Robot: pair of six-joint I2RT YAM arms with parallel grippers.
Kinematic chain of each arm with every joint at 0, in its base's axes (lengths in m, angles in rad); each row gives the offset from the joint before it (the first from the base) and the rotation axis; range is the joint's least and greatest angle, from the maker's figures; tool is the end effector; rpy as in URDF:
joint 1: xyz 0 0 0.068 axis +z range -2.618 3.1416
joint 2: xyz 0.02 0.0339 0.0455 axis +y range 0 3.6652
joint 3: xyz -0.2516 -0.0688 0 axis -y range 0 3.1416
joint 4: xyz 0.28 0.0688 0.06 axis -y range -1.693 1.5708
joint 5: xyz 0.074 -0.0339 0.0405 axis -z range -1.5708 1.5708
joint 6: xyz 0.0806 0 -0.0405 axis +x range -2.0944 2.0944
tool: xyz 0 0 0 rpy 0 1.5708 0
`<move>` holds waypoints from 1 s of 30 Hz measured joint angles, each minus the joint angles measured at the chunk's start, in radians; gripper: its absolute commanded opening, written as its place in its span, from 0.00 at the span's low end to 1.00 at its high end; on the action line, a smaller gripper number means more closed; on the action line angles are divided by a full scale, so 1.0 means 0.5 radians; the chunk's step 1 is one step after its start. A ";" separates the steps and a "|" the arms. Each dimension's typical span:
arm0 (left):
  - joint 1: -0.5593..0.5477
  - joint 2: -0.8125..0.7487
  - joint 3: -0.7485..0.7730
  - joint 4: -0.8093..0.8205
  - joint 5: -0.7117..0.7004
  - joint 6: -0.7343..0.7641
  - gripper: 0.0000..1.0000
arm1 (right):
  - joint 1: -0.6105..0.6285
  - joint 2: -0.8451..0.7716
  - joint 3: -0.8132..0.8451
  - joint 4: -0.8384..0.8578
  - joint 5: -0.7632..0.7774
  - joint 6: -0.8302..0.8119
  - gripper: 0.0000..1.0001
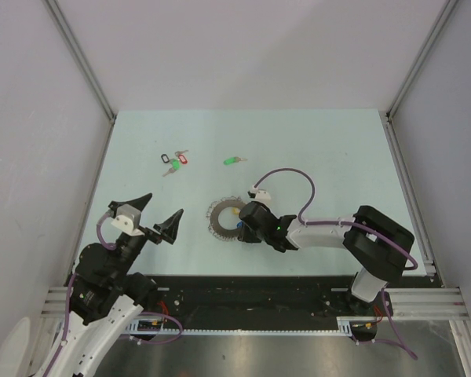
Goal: Put the keys on the keyring
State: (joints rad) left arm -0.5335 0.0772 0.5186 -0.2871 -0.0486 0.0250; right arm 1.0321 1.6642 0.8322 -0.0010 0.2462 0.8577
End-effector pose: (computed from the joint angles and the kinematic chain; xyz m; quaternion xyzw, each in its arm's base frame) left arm 0.1306 -0.0726 0.3305 0.1615 0.6302 -0.1757 0.7388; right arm 0.2112 0.3150 0.0848 -0.0365 0.9260 0.2229 0.3025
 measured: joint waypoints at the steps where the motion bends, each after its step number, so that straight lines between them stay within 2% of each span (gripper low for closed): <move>1: 0.000 0.000 0.000 0.000 0.000 0.000 1.00 | 0.000 0.006 0.000 0.002 -0.002 0.000 0.13; 6: 0.000 0.000 0.000 0.000 0.005 0.000 1.00 | 0.000 0.019 0.000 0.021 -0.016 -0.007 0.05; 14: 0.000 0.001 -0.002 0.001 0.086 0.001 1.00 | -0.015 -0.079 -0.002 -0.007 -0.022 -0.195 0.03; 22: 0.000 0.047 -0.032 0.086 0.365 0.002 1.00 | -0.061 -0.449 0.037 -0.135 -0.047 -0.857 0.00; 30: 0.000 0.336 -0.032 0.285 0.745 -0.022 1.00 | -0.172 -0.870 0.056 -0.029 -0.190 -1.550 0.00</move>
State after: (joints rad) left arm -0.5335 0.2451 0.5026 -0.1444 0.3237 0.0139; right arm 0.9463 1.2293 0.8604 -0.0154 0.1513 0.0830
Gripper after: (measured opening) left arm 0.996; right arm 0.026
